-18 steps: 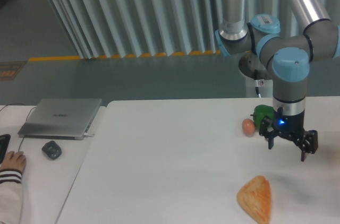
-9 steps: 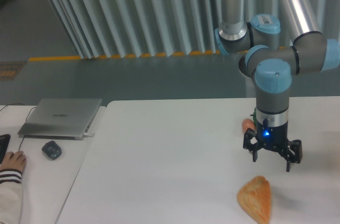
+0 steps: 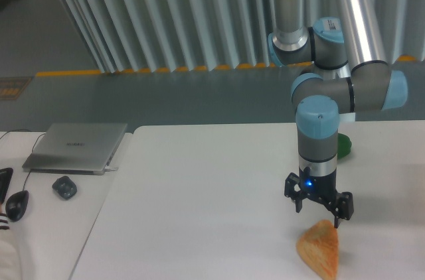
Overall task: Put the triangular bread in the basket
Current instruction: 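Lower the open gripper around the toast slice's pointed end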
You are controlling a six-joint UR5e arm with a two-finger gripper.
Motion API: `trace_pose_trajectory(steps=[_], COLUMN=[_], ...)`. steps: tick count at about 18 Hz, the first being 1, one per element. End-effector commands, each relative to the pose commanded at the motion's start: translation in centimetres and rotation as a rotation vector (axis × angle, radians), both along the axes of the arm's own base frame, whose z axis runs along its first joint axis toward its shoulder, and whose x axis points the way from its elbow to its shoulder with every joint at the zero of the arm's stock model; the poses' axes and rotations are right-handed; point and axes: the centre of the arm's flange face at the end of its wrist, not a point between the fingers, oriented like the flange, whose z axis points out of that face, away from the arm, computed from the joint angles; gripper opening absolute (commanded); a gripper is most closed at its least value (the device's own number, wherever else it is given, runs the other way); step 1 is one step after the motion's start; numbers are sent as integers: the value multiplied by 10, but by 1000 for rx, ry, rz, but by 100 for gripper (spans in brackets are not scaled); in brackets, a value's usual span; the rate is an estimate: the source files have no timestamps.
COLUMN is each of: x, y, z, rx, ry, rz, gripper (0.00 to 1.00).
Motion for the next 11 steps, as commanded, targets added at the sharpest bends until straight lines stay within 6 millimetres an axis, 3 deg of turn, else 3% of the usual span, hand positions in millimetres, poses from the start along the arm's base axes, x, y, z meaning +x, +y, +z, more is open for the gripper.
trace_pose_trajectory(steps=[5, 11], x=[-4, -20], y=[12, 6], z=[8, 4], rx=[30, 20], ry=[28, 46], rz=[-7, 12], gripper=[100, 100])
